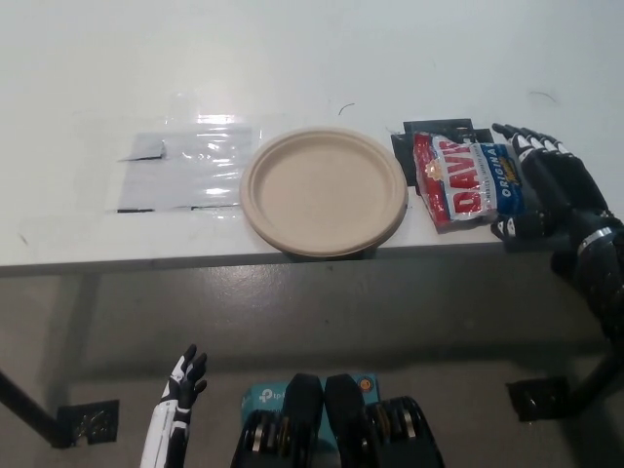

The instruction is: The robot picks up a small bag of sunflower seeds on the right hand side and take it to the empty plate on the left hand side then pours some sunflower seeds on to the plate.

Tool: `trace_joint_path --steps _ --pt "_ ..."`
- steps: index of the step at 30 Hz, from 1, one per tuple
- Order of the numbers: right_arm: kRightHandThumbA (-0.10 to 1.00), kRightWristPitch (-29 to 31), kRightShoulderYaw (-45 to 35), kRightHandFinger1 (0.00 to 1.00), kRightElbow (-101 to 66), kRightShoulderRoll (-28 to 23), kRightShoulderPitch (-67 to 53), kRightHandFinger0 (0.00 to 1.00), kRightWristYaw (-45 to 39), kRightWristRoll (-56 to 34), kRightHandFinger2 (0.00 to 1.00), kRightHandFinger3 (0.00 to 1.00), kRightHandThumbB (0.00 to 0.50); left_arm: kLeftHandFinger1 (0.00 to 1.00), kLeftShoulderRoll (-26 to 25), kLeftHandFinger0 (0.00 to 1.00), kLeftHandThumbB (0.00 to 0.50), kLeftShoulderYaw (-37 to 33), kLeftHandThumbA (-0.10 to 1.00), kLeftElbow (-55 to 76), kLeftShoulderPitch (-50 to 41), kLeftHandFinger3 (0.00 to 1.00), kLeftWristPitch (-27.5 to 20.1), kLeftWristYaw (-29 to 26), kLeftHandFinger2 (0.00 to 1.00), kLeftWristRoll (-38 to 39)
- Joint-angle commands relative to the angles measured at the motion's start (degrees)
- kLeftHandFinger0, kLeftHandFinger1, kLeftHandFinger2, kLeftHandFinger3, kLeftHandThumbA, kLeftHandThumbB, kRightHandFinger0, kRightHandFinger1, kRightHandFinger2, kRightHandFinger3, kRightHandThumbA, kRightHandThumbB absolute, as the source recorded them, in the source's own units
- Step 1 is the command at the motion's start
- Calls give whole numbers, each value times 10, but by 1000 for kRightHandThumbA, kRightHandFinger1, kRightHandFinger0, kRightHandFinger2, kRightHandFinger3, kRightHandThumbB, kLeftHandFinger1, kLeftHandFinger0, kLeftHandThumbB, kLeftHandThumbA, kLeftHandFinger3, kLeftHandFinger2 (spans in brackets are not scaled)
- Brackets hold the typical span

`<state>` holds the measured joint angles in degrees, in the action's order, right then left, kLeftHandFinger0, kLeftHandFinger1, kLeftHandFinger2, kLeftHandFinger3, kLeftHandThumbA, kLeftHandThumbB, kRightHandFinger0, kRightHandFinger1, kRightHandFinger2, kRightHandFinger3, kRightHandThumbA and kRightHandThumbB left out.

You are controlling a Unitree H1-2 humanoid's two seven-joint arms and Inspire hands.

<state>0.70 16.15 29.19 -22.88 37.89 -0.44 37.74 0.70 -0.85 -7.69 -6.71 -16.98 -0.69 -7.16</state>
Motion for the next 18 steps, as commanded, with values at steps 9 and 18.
trace_joint_path --steps 9,18 --pt "1000 9 7 1000 61 -4 43 1000 16 3 1000 1000 291 1000 1 1000 44 -7 1000 8 -12 1000 -17 -5 1000 -2" --pt "1000 13 12 1000 100 -3 52 1000 18 1 1000 1000 297 1000 0 1000 29 -7 1000 10 -20 1000 -17 -3 1000 -2"
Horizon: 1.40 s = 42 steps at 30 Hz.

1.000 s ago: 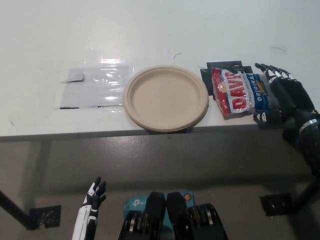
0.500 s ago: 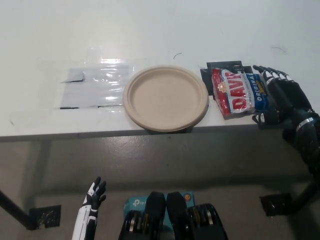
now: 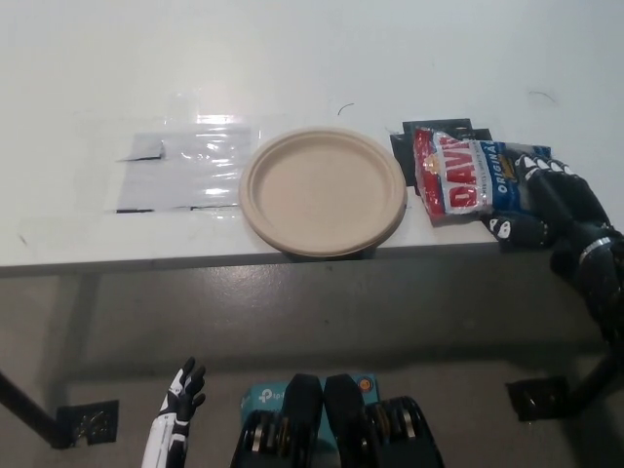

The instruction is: The robot picks up a small bag of sunflower seeds on the right hand side and take it to the empty plate on the left hand side then pours some sunflower seeds on to the plate.

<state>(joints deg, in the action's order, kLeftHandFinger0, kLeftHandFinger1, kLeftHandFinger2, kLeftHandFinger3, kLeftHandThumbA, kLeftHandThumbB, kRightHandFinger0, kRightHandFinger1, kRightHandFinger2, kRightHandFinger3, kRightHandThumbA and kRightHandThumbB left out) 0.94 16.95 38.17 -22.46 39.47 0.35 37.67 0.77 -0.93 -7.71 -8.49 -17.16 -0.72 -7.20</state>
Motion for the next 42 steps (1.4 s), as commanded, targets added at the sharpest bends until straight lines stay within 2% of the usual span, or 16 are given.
trace_joint_path --steps 1,9,12,15,16,17,18,19,20,21,23,27,30,34,38,42 --pt "1000 10 5 1000 17 -6 41 1000 9 1 1000 1000 295 1000 -1 1000 32 -6 1000 10 -2 1000 -14 -2 1000 1" --pt "977 -2 46 1000 133 4 127 1000 -18 14 1000 1000 372 1000 -3 1000 13 -5 1000 10 -3 1000 -19 -2 1000 2" --pt "712 18 97 1000 216 17 191 1000 -13 42 1000 1000 487 1000 -4 1000 29 -4 1000 9 1 1000 -20 -2 1000 4" --pt "518 42 149 1000 289 34 236 1000 29 71 1000 1000 500 1000 -4 1000 16 -4 1000 9 2 1000 -19 -2 1000 3" --pt "425 38 185 1000 316 41 253 804 59 100 1000 1000 500 1000 -2 1000 16 -4 1000 10 4 1000 -19 -2 1000 4" --pt "125 28 238 480 344 50 268 277 110 147 738 964 380 1000 -3 1000 15 -4 1000 14 4 1000 -15 -3 1000 1" --pt "-55 28 268 113 360 54 273 55 146 167 354 529 348 1000 -3 1000 15 -4 1000 17 4 1000 -14 -3 1000 0" --pt "-98 31 283 5 372 57 276 2 167 170 108 205 316 1000 -3 1000 12 -4 1000 19 5 1000 -14 -3 1000 -1" --pt "-100 40 286 0 384 60 276 0 182 158 69 75 313 1000 -5 1000 4 -3 1000 20 8 1000 -13 -5 1000 -4" --pt "-100 41 289 54 389 61 276 37 184 153 135 94 318 1000 -5 1000 6 -2 1000 21 9 1000 -12 -5 1000 -5" --pt "-100 46 286 2 400 67 270 0 176 132 54 41 302 1000 -6 1000 19 0 1000 25 9 1000 -7 -5 1000 -1" --pt "-100 68 259 6 415 73 253 0 191 87 166 62 287 1000 -14 1000 4 3 1000 30 14 1000 -6 0 1000 2" --pt "-100 77 233 12 420 79 239 0 184 65 431 120 240 1000 -16 1000 0 3 1000 28 15 1000 -9 -1 1000 2" --pt "-100 77 215 86 423 86 224 0 178 56 609 315 249 1000 -16 1000 8 4 1000 23 11 1000 -15 0 1000 13" --pt "-100 87 186 153 421 91 208 0 183 37 797 705 220 1000 -15 1000 12 5 1000 23 6 1000 -13 -3 1000 10" --pt "-100 117 159 263 416 96 187 0 224 25 857 836 219 1000 -15 1000 12 7 1000 22 5 1000 -13 -4 1000 11"
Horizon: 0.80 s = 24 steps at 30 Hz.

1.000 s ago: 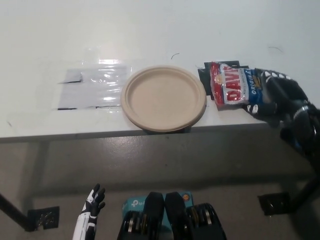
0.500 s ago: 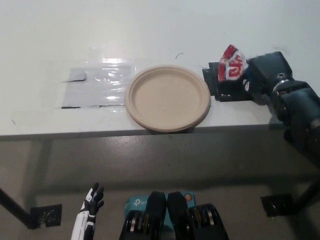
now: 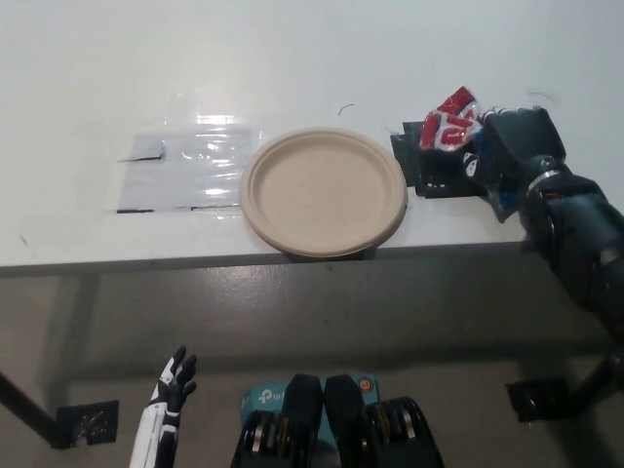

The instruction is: The robot picks up a small bag of sunflower seeds on the right hand side and take it to the empty plate on the left hand side then pours some sunflower seeds on to the plate.

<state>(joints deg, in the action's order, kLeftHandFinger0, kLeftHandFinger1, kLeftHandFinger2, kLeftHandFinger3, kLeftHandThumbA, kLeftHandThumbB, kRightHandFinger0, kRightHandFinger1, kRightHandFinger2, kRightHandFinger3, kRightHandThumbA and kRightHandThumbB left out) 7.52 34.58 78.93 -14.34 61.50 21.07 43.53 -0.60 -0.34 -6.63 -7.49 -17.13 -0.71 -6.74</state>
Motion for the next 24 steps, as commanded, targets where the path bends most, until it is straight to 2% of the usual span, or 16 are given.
trace_joint_path --steps 1,3,4,5,7,8,10,11,13,15,17,24 --pt "-100 56 -22 282 7 17 -38 0 27 -36 861 866 189 1000 -1 1000 19 1 1000 11 -5 1000 -13 -5 1000 6" --pt "-100 76 -39 289 3 19 -46 0 41 -49 853 871 148 1000 0 1000 13 1 1000 14 -7 1000 -9 -5 1000 6" --pt "-100 88 -48 278 1 20 -50 0 50 -55 805 839 137 1000 0 1000 4 1 1000 13 -6 1000 -10 -3 1000 8" --pt "-100 100 -59 261 -1 21 -54 0 49 -64 765 791 103 1000 0 1000 0 0 1000 14 -6 1000 -10 -3 1000 6" --pt "-100 104 -71 265 -2 24 -52 0 28 -73 762 783 68 1000 -2 1000 0 0 1000 12 -6 1000 -14 -4 1000 4" --pt "-100 108 -83 281 -1 25 -49 0 2 -86 774 777 66 1000 -2 1000 4 1 1000 11 -6 1000 -14 -4 1000 7" --pt "-100 115 -107 379 -2 25 -40 0 -50 -112 863 837 118 1000 -1 1000 13 2 1000 12 -6 1000 -11 -5 1000 7" --pt "-100 109 -116 436 -2 25 -35 0 -67 -119 871 863 127 1000 -2 1000 12 2 1000 11 -6 1000 -12 -5 1000 5" --pt "-100 111 -128 458 -2 24 -29 0 -91 -130 848 866 137 1000 -2 1000 2 1 1000 9 -5 1000 -15 -5 1000 3" --pt "-100 116 -134 456 -8 21 -22 0 -101 -133 816 828 132 1000 -2 1000 0 1 1000 7 -4 1000 -18 -4 1000 6" --pt "-100 118 -139 463 -12 19 -18 0 -108 -137 829 861 127 1000 -2 1000 1 2 1000 6 -4 1000 -16 -4 1000 7" --pt "-100 138 -149 440 -25 18 -21 0 -103 -146 826 877 121 1000 -2 1000 13 3 1000 8 -4 1000 -11 -1 1000 15"
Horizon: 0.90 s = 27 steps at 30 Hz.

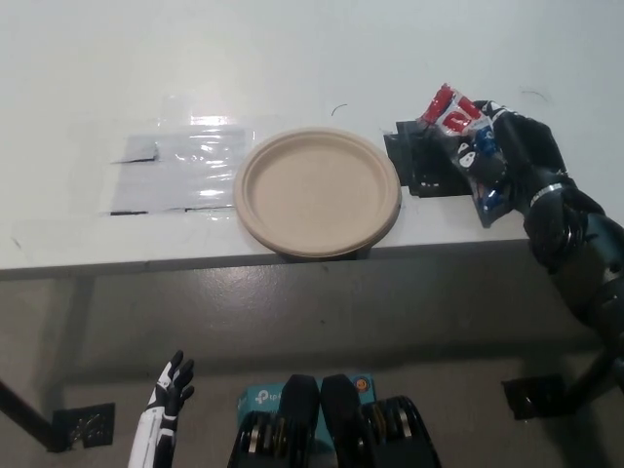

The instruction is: The robot picks up a small bag of sunflower seeds on the right hand side and take it to the empty plate on the left hand side then pours some sunflower seeds on to the plate.

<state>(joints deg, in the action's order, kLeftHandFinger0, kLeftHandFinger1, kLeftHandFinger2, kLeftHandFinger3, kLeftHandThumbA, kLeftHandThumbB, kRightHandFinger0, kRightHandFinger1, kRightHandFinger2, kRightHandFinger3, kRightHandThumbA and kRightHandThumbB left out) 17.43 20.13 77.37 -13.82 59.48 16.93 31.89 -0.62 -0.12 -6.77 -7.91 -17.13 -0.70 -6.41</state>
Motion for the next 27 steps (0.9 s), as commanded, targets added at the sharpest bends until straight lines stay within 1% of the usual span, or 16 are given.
trace_joint_path --steps 1,5,6,7,8,9,13,15,16,17,18,20,21,22,24,27 --pt "-100 44 -4 440 -11 12 -2 0 -61 -30 827 878 117 1000 -3 1000 12 0 1000 9 0 1000 -11 -2 1000 8" --pt "-100 47 3 443 -21 11 -3 0 -54 -27 830 891 91 1000 -3 1000 7 0 1000 7 0 1000 -16 -2 1000 10" --pt "-100 50 6 431 -27 9 -4 0 -51 -24 825 882 71 1000 -3 1000 9 0 1000 7 1 1000 -16 -1 1000 10" --pt "-100 53 9 403 -32 8 -4 0 -48 -21 817 852 69 1000 -3 1000 8 0 1000 6 1 1000 -16 -2 1000 9" --pt "-100 61 12 358 -35 7 -5 0 -41 -19 772 791 73 1000 -3 1000 10 0 1000 6 1 1000 -17 -2 1000 9" --pt "-100 65 18 322 -41 7 -6 0 -31 -12 730 727 57 1000 -4 1000 15 -1 1000 7 1 1000 -16 -2 1000 7" --pt "-100 71 42 339 -60 4 -10 0 -3 10 755 779 85 1000 -4 1000 24 -1 1000 12 0 1000 -9 0 1000 9" --pt "-100 76 60 339 -72 2 -13 0 26 29 778 804 102 1000 -5 1000 16 -2 1000 10 1 1000 -10 0 1000 8" --pt "-100 82 70 333 -77 1 -14 0 38 37 779 772 99 1000 -5 1000 8 -3 1000 12 0 1000 -8 0 1000 5" --pt "-100 83 73 331 -80 1 -15 0 41 38 765 694 86 1000 -4 1000 5 -3 1000 13 0 1000 -6 -1 1000 4" --pt "-100 85 80 318 -85 1 -16 0 56 46 738 640 104 1000 -4 1000 5 -3 1000 14 0 1000 -6 -1 1000 5" --pt "-100 92 93 287 -93 1 -20 0 82 59 694 570 113 1000 -3 1000 19 -3 1000 14 -1 1000 -6 -1 1000 6" --pt "-100 92 95 283 -94 1 -20 0 84 59 684 551 111 1000 -3 1000 19 -3 1000 14 -1 1000 -5 -1 1000 6" --pt "-100 95 101 253 -95 1 -22 0 100 64 645 514 136 1000 -3 1000 16 -3 1000 15 -2 1000 -4 -2 1000 4" --pt "-100 95 108 245 -102 0 -25 0 107 65 642 514 110 1000 -3 1000 5 -4 1000 15 -1 1000 -7 0 1000 6" --pt "-100 95 126 201 -110 -3 -27 0 140 76 590 462 112 1000 -4 1000 15 -4 1000 13 1 1000 -8 2 1000 10"
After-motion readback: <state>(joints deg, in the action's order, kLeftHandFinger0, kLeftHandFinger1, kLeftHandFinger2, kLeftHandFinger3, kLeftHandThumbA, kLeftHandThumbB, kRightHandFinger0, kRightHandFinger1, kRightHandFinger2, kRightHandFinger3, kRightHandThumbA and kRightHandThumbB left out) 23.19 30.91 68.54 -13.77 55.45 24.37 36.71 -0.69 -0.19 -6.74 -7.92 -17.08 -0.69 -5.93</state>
